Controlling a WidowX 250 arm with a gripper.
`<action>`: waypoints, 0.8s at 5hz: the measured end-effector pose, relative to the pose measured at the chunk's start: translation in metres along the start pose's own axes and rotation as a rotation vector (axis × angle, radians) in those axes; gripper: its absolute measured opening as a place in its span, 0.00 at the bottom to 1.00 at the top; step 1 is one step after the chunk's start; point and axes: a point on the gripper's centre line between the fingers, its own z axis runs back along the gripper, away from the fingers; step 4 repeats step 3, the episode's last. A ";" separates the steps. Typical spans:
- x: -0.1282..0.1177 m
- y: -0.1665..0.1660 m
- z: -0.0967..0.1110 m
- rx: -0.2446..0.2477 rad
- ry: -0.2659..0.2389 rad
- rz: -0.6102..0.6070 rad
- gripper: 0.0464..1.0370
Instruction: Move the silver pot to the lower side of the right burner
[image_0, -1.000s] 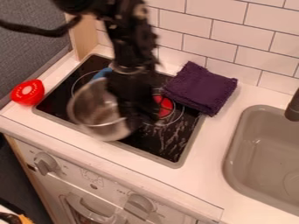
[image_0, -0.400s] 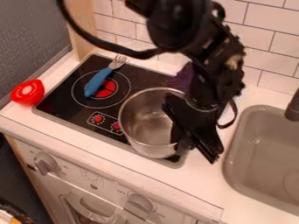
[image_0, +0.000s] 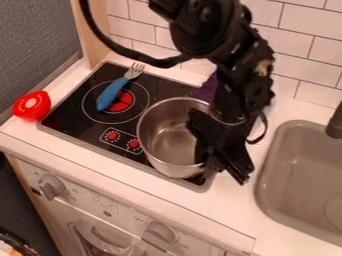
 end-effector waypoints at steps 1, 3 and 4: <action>0.000 0.009 0.023 -0.068 -0.068 0.009 0.52; 0.002 0.037 0.067 -0.114 -0.041 0.116 0.98; 0.002 0.037 0.067 -0.114 -0.041 0.116 0.98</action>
